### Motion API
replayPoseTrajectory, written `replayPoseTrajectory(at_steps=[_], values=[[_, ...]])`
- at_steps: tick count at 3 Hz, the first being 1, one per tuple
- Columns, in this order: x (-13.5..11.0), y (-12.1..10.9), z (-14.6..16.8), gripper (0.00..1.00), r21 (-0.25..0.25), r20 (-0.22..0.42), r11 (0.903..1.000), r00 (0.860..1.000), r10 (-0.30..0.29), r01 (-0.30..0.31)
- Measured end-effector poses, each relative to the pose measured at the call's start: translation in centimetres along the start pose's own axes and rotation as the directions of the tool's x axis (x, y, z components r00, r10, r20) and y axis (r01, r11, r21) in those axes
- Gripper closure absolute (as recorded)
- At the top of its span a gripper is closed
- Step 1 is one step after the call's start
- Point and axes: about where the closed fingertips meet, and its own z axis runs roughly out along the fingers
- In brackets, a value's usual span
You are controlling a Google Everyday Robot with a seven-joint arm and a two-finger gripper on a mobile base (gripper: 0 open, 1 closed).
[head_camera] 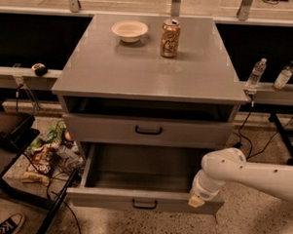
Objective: Open middle drawer
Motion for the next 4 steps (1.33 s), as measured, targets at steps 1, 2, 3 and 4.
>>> replayPoseTrajectory(at_steps=[1, 2, 3, 4], values=[[0.9, 1.9, -0.3, 1.00, -0.017, -0.020, 0.9999, 1.000, -0.003, 0.003], [2.0, 4.2, -0.7, 1.00, -0.042, -0.051, 0.9991, 0.999, -0.012, 0.010], [2.0, 4.2, -0.6, 1.00, -0.043, -0.051, 0.9990, 0.999, -0.012, 0.010], [2.7, 5.7, -0.8, 1.00, -0.064, -0.073, 0.9979, 0.997, -0.016, 0.011]])
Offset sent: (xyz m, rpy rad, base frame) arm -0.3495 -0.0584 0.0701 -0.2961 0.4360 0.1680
